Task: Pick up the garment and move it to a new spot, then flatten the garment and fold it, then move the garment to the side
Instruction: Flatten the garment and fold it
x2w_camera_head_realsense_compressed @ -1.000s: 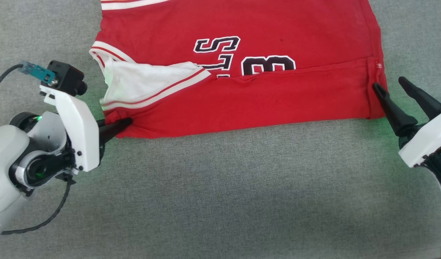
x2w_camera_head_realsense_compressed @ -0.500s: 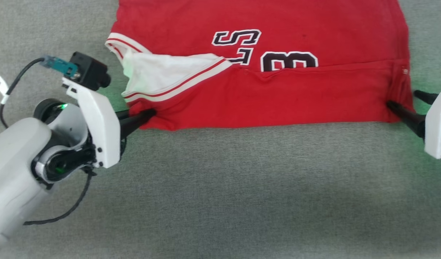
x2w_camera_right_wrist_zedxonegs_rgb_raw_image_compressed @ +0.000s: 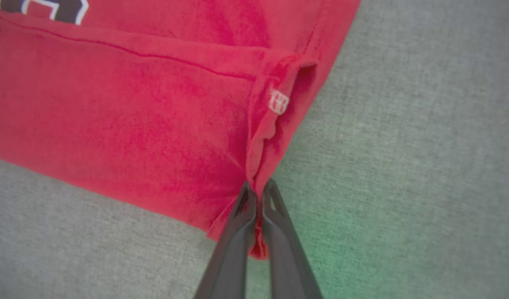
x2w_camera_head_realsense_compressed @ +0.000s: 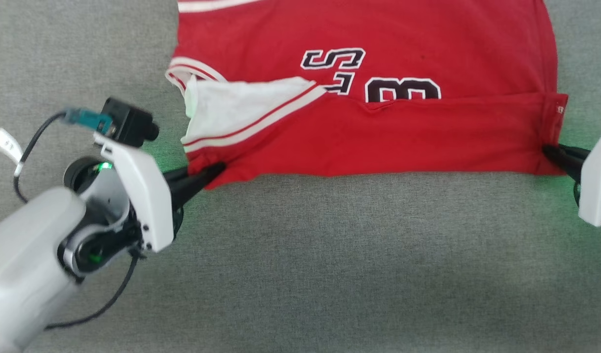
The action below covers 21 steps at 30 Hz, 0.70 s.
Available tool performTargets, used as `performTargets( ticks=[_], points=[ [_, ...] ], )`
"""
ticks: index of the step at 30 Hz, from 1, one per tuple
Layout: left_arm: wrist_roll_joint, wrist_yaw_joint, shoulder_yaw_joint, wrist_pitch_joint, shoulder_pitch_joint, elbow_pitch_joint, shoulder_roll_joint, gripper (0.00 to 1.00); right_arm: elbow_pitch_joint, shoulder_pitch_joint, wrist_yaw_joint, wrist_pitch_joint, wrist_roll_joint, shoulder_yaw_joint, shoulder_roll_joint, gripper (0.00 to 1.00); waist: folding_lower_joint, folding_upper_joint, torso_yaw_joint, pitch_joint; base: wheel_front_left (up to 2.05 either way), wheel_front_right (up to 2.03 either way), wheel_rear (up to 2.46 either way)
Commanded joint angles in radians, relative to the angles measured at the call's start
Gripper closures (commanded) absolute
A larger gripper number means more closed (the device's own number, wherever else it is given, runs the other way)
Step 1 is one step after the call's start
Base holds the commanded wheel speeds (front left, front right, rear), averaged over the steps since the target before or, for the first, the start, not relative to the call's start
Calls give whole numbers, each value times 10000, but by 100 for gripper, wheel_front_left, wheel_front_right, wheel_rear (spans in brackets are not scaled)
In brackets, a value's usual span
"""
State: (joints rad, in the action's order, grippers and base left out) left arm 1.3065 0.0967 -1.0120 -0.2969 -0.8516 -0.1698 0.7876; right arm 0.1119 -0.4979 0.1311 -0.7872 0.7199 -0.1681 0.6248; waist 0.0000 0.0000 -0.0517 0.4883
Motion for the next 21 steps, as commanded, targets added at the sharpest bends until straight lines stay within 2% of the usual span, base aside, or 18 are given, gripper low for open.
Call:
performTargets(
  ticks=[1,6,14,20,21],
  points=[
    [75,17,-29,85,317,128,124,100,59,255,-6,48,-86,47,69,100,0,0,10,-145,0,0,0],
    [277,-177,48,506,1033,1158,755,100,-358,932,-6,-107,-94,154,322,100,0,0,100,-481,0,0,0],
    [371,-858,-114,908,2279,3117,1762,100,-1558,2442,-6,-557,62,590,639,100,0,0,212,-640,0,0,0],
    [426,-1256,-193,1218,2893,4011,2062,100,-2183,3154,-6,-594,-75,1089,573,100,0,0,163,-589,0,0,0],
    [401,-1301,-168,1307,2896,4005,2042,100,-2217,3135,-6,-416,-160,1204,505,95,0,0,152,-593,0,0,0]
  ],
)
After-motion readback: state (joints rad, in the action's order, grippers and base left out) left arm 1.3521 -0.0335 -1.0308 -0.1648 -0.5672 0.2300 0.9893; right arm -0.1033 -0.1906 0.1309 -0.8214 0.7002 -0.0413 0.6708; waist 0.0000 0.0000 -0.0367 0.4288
